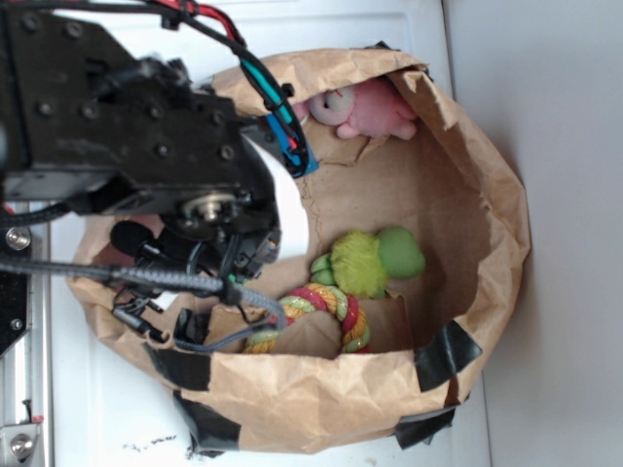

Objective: Grab the green block.

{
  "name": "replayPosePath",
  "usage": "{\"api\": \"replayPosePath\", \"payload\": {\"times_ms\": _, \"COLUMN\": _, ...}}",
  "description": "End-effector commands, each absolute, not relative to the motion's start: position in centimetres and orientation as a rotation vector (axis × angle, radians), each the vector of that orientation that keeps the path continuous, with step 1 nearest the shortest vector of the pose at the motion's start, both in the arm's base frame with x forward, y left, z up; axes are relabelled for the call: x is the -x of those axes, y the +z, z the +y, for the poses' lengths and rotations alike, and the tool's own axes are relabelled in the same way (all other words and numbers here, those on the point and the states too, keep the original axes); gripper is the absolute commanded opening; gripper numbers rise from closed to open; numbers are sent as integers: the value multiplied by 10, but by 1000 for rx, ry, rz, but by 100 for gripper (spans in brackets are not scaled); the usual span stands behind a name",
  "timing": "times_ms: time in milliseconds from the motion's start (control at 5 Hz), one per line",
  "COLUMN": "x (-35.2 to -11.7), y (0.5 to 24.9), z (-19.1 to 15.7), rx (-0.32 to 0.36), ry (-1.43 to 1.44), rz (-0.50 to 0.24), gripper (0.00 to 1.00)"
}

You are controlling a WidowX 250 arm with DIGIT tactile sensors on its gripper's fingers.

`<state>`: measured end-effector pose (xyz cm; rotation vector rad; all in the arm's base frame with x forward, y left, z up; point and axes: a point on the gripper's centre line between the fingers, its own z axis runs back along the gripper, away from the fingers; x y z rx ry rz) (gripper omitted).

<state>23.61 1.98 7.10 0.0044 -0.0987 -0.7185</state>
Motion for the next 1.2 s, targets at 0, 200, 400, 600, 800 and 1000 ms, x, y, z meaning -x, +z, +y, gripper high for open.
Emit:
{"api": "replayPosePath", "payload": {"times_ms": 0, "x": -241, "y": 83, "z": 15, "rx": -25, "ry": -719, "rz": -135, "gripper": 100}}
{"api": "replayPosePath", "payload": {"times_ms": 200, "x": -247, "y": 58, "z": 10, "rx": -75, "ry": -709, "rz": -113, "gripper": 100}}
{"api": "replayPosePath", "payload": {"times_ms": 400, "x": -252, "y": 56, "z": 10, "rx": -72, "ry": -702, "rz": -111, "gripper": 100}}
{"api": "replayPosePath", "payload": {"times_ms": 600, "x": -257, "y": 49, "z": 8, "rx": -79, "ry": -705, "rz": -101, "gripper": 100}}
{"api": "replayPosePath", "payload": {"times_ms": 800, "x": -255, "y": 48, "z": 6, "rx": -78, "ry": -716, "rz": -103, "gripper": 100}}
{"api": "replayPosePath", "payload": {"times_ms": 1000, "x": -244, "y": 46, "z": -1, "rx": -88, "ry": -744, "rz": -99, "gripper": 100}}
